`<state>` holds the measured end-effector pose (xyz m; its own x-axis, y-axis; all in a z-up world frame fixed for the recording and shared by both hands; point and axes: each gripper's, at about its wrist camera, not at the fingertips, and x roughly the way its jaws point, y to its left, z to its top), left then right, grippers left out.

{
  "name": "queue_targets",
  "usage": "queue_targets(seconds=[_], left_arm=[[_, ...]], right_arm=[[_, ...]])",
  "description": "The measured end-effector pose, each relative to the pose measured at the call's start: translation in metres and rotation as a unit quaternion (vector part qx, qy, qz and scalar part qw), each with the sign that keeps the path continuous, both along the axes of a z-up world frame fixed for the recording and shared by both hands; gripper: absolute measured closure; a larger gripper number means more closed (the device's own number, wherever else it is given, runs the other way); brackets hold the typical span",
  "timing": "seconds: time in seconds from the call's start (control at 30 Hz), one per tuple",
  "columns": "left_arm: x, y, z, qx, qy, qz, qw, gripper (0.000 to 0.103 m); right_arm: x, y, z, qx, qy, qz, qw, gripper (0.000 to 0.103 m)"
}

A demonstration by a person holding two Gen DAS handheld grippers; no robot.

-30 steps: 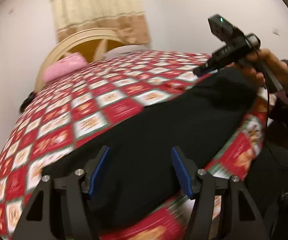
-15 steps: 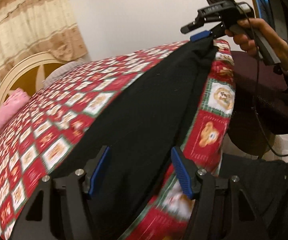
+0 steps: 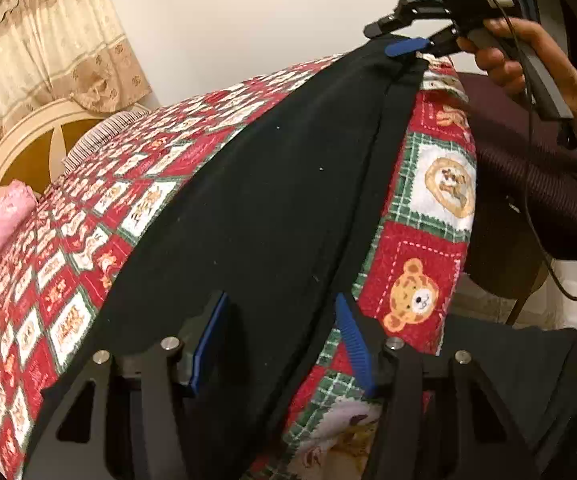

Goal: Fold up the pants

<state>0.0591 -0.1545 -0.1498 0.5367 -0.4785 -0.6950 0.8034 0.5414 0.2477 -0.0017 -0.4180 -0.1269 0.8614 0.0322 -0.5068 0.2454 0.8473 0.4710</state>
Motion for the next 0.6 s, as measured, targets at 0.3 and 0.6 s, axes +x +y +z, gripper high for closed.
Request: queue_targets(seconds=[0.3,0.6], left_arm=[[0.002,0.003,0.002,-0.014,0.039,-0.009,0.9991,0.059],[0.005,0.003,0.000,-0.011,0.032,0.005,0.9994,0.059]], right_arm=[[-0.001,-0.008,-0.007,0.003,0.004,-0.016,1.000,0.048],[-0.005,-0.017,-0.009,0.006,0.002,-0.029,1.000,0.048]])
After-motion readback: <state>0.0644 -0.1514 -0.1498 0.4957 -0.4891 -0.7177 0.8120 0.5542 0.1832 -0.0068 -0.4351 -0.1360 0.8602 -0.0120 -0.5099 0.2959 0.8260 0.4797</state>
